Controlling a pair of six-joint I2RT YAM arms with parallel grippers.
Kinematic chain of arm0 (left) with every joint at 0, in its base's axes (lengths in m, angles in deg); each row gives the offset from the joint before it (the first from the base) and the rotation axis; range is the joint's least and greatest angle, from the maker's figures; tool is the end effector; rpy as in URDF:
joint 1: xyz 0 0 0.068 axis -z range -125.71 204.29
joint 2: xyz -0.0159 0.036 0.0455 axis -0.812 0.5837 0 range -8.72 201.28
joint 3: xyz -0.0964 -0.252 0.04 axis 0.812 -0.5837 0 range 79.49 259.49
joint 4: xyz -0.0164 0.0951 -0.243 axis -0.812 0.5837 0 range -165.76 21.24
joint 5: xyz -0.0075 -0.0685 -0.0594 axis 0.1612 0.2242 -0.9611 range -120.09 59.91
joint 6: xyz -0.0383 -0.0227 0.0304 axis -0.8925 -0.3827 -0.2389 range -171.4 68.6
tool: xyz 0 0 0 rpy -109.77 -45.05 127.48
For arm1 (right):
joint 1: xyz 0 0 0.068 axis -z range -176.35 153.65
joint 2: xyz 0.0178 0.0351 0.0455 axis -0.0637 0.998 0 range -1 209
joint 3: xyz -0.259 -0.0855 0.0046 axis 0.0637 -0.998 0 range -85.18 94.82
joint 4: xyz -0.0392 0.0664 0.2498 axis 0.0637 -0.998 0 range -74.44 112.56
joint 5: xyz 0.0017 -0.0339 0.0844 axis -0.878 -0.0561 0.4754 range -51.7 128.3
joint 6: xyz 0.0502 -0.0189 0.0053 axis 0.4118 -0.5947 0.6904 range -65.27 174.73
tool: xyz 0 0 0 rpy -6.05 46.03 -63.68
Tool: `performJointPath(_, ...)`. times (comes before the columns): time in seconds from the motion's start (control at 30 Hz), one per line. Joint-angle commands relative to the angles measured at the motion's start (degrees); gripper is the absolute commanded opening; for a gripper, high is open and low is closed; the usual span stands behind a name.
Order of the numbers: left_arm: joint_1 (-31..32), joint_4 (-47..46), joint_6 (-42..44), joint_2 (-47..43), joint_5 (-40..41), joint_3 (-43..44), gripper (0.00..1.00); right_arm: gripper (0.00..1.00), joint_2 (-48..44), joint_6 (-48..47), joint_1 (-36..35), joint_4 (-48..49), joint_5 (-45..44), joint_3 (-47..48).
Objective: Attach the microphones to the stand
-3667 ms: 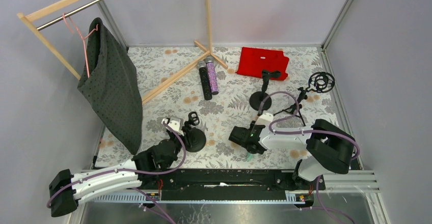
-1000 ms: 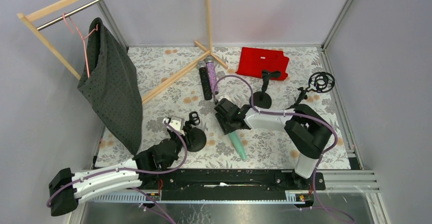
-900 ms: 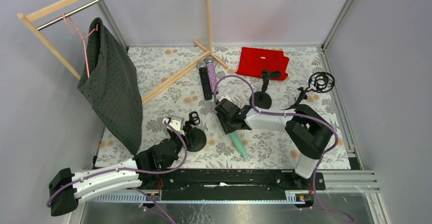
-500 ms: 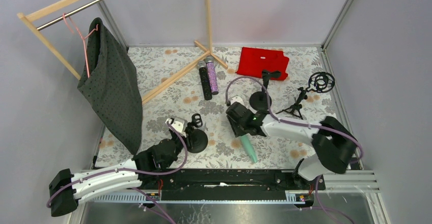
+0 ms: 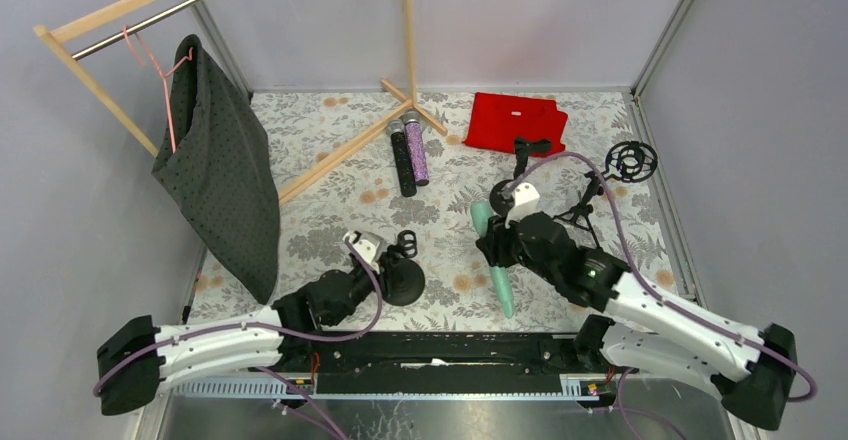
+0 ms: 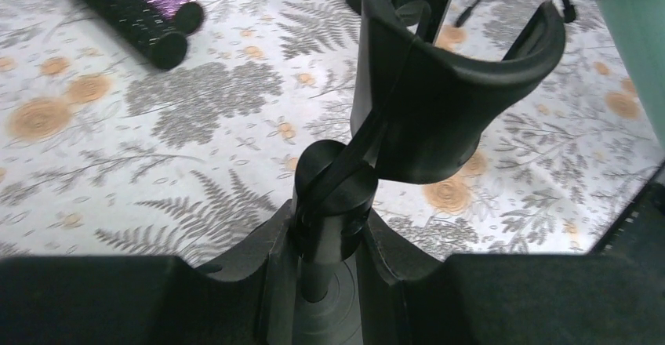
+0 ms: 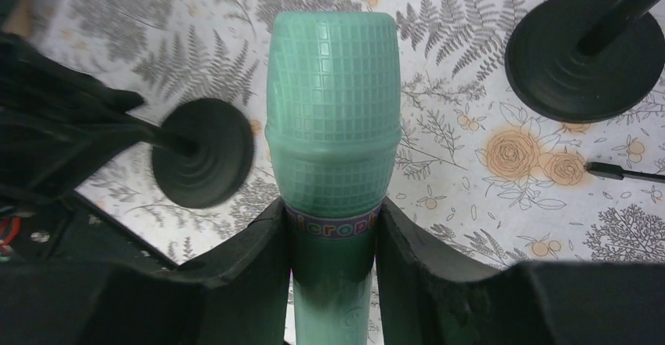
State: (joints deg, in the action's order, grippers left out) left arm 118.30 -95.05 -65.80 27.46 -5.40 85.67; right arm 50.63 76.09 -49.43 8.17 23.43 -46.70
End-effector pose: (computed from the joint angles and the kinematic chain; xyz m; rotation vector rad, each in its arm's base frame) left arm 0.0807 -0.1316 0.1790 0.4470 1.7248 -0.6208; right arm 0.1302 0.1579 0.2731 -0.4085 2.0381 0.5447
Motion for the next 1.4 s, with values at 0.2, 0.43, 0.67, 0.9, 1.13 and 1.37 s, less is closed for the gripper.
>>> performJointPath(0.2,0.07,-27.93,-0.04,18.42,-11.69,4.69,0.06,0.00,-10.90,3.06,0.17,2.96,-0.11,-2.93)
performJointPath(0.43,0.07,-29.34,0.95,23.11,-10.81,6.40,0.43,0.00,-17.03,5.41,0.17,5.48,-2.61,-6.73)
performJointPath(0.67,0.06,-30.08,1.86,20.12,-8.43,4.08,0.72,0.00,-17.28,3.35,0.18,5.28,-4.66,-5.96)
performJointPath(0.9,0.06,-33.04,5.90,17.75,-12.72,1.04,0.71,0.00,-16.27,0.26,0.21,7.12,-4.77,-4.29)
performJointPath(1.13,0.06,-38.89,9.44,18.36,-9.66,-2.81,0.62,0.00,-16.01,-2.92,0.22,14.87,-1.74,-5.96)
performJointPath(1.37,0.06,-47.30,11.51,22.04,-9.81,-4.49,0.54,0.00,-14.93,-5.89,0.17,26.67,2.18,-8.35)
